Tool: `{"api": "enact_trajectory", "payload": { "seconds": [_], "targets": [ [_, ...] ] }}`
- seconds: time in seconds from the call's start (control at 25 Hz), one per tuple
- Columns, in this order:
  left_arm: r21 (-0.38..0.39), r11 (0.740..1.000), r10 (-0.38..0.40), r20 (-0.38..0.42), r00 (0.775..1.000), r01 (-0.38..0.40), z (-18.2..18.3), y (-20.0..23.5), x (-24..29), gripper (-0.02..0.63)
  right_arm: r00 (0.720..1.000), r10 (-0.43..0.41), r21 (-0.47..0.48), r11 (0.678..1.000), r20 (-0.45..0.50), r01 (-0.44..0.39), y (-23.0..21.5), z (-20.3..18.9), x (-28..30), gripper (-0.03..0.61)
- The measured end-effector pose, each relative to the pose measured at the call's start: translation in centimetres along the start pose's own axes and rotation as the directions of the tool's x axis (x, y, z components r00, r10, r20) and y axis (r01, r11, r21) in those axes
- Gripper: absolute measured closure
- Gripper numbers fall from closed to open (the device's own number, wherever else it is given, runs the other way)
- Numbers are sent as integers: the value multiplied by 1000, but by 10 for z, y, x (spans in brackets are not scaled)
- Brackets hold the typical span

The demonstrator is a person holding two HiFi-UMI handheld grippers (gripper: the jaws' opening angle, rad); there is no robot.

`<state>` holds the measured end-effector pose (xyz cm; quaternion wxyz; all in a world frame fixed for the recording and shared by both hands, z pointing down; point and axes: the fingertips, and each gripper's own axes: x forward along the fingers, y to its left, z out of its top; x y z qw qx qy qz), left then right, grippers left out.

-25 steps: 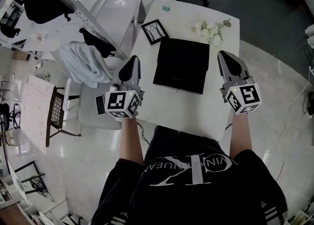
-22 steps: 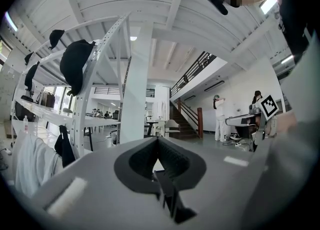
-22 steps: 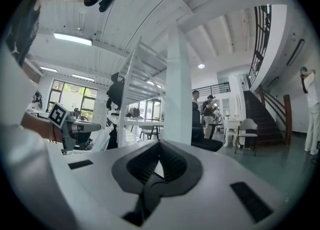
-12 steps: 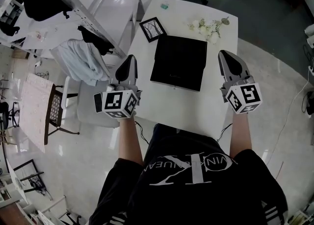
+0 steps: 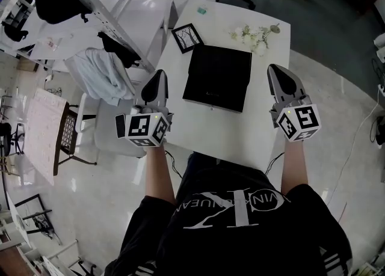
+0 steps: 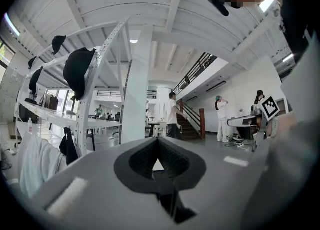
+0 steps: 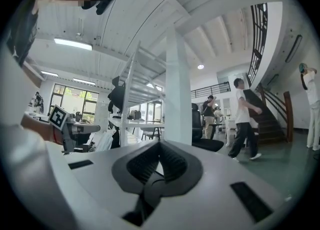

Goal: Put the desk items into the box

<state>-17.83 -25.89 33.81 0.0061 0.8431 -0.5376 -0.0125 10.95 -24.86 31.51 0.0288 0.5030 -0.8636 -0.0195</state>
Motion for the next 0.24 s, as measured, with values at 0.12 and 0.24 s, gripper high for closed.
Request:
{"api": "enact_trajectory", "payload": {
  "seconds": [0.12, 0.24],
  "targets": [
    [3, 1000, 5, 0, 1000, -5, 0, -4, -4, 609, 1000, 5, 2, 1000, 1, -5, 1, 0, -5, 566],
    [5, 1000, 5, 2, 1000, -5, 1, -8, -7, 609, 1000, 8, 7, 1000, 3, -8, 1, -1, -10, 566]
  ]
}}
